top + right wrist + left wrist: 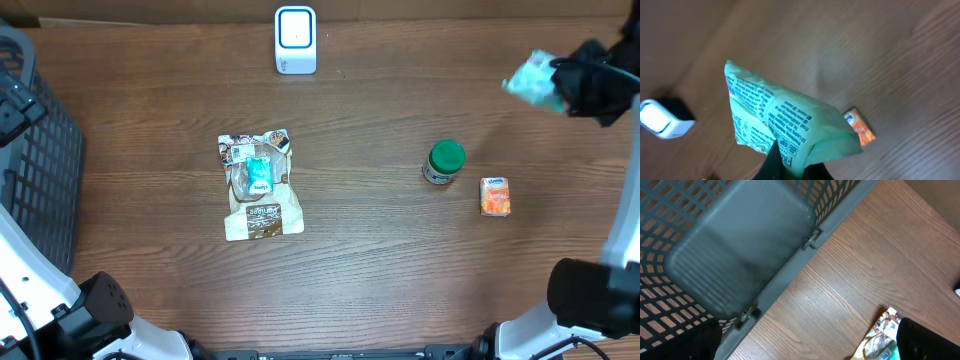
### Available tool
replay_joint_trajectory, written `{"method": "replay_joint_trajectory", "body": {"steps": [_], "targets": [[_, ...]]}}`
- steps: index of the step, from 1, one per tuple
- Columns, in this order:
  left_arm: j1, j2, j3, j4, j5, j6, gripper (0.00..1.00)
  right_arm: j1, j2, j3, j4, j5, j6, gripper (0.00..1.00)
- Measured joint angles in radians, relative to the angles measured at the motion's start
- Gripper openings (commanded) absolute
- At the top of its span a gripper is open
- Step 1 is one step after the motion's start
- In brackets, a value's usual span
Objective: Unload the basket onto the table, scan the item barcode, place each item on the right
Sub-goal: 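Carry the wipes packet right and set it beside the tissue pack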
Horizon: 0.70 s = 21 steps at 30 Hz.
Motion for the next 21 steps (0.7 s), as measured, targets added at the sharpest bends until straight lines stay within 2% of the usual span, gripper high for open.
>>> {"method": "replay_joint_trajectory", "body": {"steps": [4, 8, 11, 12, 14, 15, 21], "targets": [[0.0, 0.0, 0.0, 0.0, 0.0, 0.0, 1.0, -0.013, 0.014, -0.283, 0.181, -0.021, -0.001, 0.05], [0.0, 0.0, 0.0, 0.0, 0.0, 0.0, 1.0, -0.012, 0.021, -0.525, 0.356, -0.026, -0.003, 0.13], [0.0, 0.0, 0.0, 0.0, 0.0, 0.0, 1.0, -0.013, 0.022, -0.644, 0.479, -0.024, -0.006, 0.17], [0.0, 0.0, 0.0, 0.0, 0.0, 0.0, 1.0, -0.012, 0.022, -0.682, 0.514, -0.025, -0.005, 0.21], [0.0, 0.0, 0.0, 0.0, 0.0, 0.0, 1.0, -0.012, 0.022, -0.739, 0.556, -0.024, -0.01, 0.47], [0.0, 0.0, 0.0, 0.0, 0.0, 0.0, 1.0, -0.013, 0.022, -0.764, 0.572, -0.023, -0.021, 0.55], [0.0, 0.0, 0.0, 0.0, 0.0, 0.0, 1.0, -0.012, 0.022, -0.798, 0.557, -0.004, -0.079, 0.58]]}}
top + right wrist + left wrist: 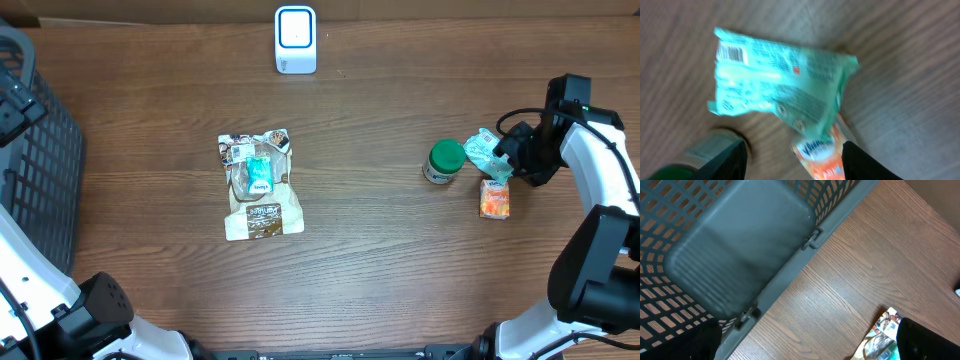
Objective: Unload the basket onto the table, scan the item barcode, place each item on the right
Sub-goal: 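Carry the wipes packet right and set it beside the tissue pack, then reach the right gripper to the pile and grasp the green tissue pack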
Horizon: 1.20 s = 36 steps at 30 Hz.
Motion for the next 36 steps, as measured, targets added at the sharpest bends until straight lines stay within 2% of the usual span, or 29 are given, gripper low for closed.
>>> {"method": "replay_joint_trajectory", "body": {"steps": [5, 9, 14, 19, 28, 32, 36], "targets": [[0.0, 0.0, 0.0, 0.0, 0.0, 0.0, 1.0, 0.0, 0.0, 0.102, -0.158, -0.006, -0.027, 0.58], [0.0, 0.0, 0.0, -0.001, 0.0, 0.0, 0.99, 0.018, 0.0, 0.362, -0.328, -0.03, -0.093, 0.6], [0.0, 0.0, 0.0, 0.0, 0.0, 0.0, 1.0, 0.105, -0.006, 0.621, -0.436, -0.065, -0.135, 0.61], [0.0, 0.0, 0.0, 0.0, 0.0, 0.0, 1.0, 0.296, -0.018, 0.661, -0.378, -0.185, -0.149, 0.6], [0.0, 0.0, 0.0, 0.0, 0.0, 0.0, 1.0, 0.681, 0.056, 0.552, -0.085, -0.249, -0.068, 0.55], [0.0, 0.0, 0.0, 0.0, 0.0, 0.0, 1.0, 0.798, 0.152, 0.532, -0.033, -0.227, 0.0, 0.52], [0.0, 0.0, 0.0, 0.0, 0.0, 0.0, 0.99, 0.854, 0.255, 0.528, -0.021, -0.219, 0.061, 0.49]]}}
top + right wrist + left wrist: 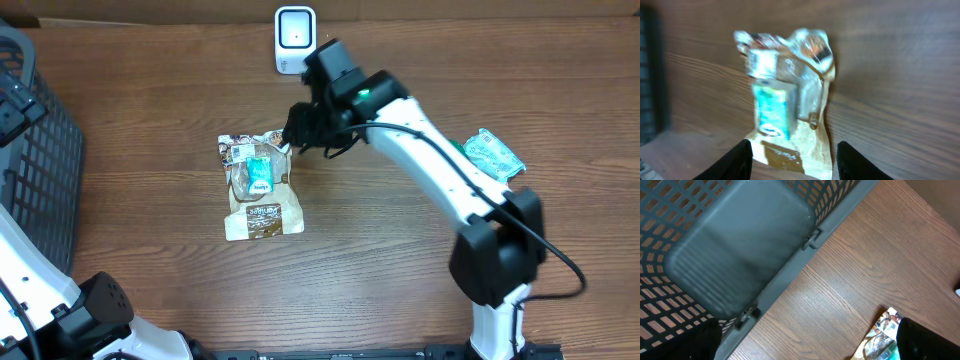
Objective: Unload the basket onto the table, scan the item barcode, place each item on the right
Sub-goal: 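Reach the right gripper to the pile and grasp the green tissue pack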
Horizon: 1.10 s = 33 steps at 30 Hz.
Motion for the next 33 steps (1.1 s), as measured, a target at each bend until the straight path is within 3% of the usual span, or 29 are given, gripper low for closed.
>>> {"method": "replay_joint_trajectory", "body": {"steps": [9, 17, 25, 33], "targets": [[0.0, 0.0, 0.0, 0.0, 0.0, 0.0, 1.0, 0.027, 0.128, -0.007, 0.003, -0.105, 0.008, 0.42], [0.0, 0.0, 0.0, 0.0, 0.0, 0.0, 1.0, 0.101, 0.167, -0.007, 0.022, -0.147, -0.031, 0.42], [0.0, 0.0, 0.0, 0.0, 0.0, 0.0, 1.0, 0.152, 0.193, -0.007, 0.042, -0.089, -0.037, 0.41], [0.0, 0.0, 0.0, 0.0, 0.0, 0.0, 0.99, 0.15, 0.209, -0.008, 0.074, -0.037, -0.034, 0.33]]}}
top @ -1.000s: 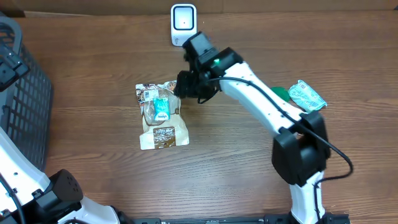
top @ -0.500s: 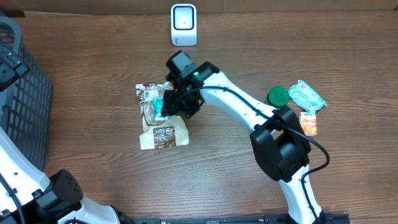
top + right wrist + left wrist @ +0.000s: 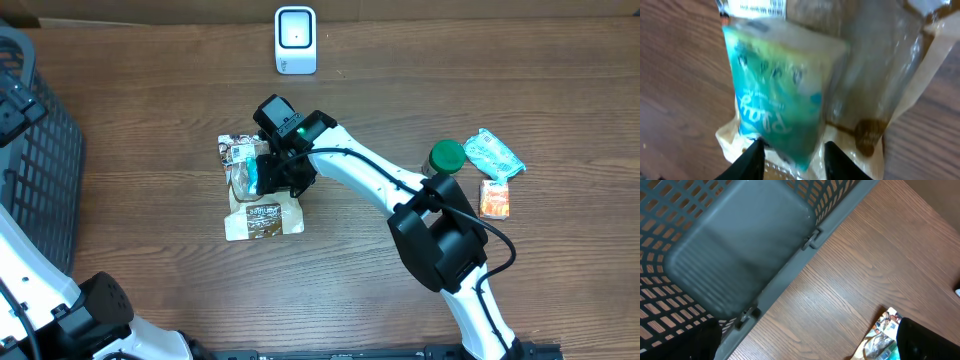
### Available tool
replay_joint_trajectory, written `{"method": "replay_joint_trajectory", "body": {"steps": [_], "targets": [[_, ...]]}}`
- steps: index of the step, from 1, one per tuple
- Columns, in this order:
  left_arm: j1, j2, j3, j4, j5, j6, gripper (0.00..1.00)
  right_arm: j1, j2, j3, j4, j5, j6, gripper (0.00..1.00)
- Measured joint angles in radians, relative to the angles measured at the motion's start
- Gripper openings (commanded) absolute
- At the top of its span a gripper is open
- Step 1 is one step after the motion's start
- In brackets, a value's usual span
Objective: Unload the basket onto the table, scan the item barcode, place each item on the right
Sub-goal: 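Reach the right gripper to the pile and grasp the green tissue pack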
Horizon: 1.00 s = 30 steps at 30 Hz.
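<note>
A small teal box (image 3: 785, 90) lies on a brown and clear snack bag (image 3: 262, 215) left of the table's middle. My right gripper (image 3: 270, 178) is down over it, open. Its fingers (image 3: 754, 160) stand to either side of the box's near end, the right one a little apart from it. The white scanner (image 3: 295, 40) stands at the back edge. My left gripper (image 3: 807, 347) hangs open by the basket, holding nothing. A corner of the bag (image 3: 880, 337) shows in its view.
A dark grey mesh basket (image 3: 35, 150) fills the left edge. At the right stand a green-lidded jar (image 3: 445, 160), a mint-green packet (image 3: 493, 155) and a small orange box (image 3: 494, 197). My right arm stretches across the table's middle.
My right gripper has moved from above the bag's upper right corner down onto the teal box, and its fingers now straddle the box. The left arm has not moved.
My right gripper held the mint-green packet high at the far right. Then it was low beside the jar and the orange box. After that the packet lay there and the gripper was open over the snack bag. Now it is around the teal box.
</note>
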Motion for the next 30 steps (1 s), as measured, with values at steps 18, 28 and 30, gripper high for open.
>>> {"method": "replay_joint_trajectory", "body": {"steps": [18, 28, 30], "targets": [[0.0, 0.0, 0.0, 0.0, 0.0, 0.0, 1.0, 0.006, 0.01, -0.039, 0.065, 0.0, 0.003, 0.04], [0.0, 0.0, 0.0, 0.0, 0.0, 0.0, 0.99, -0.102, -0.07, -0.058, 0.074, -0.335, -0.081, 0.04], [0.0, 0.0, 0.0, 0.0, 0.0, 0.0, 0.99, -0.143, -0.127, -0.058, 0.09, -0.441, -0.103, 0.04]]}}
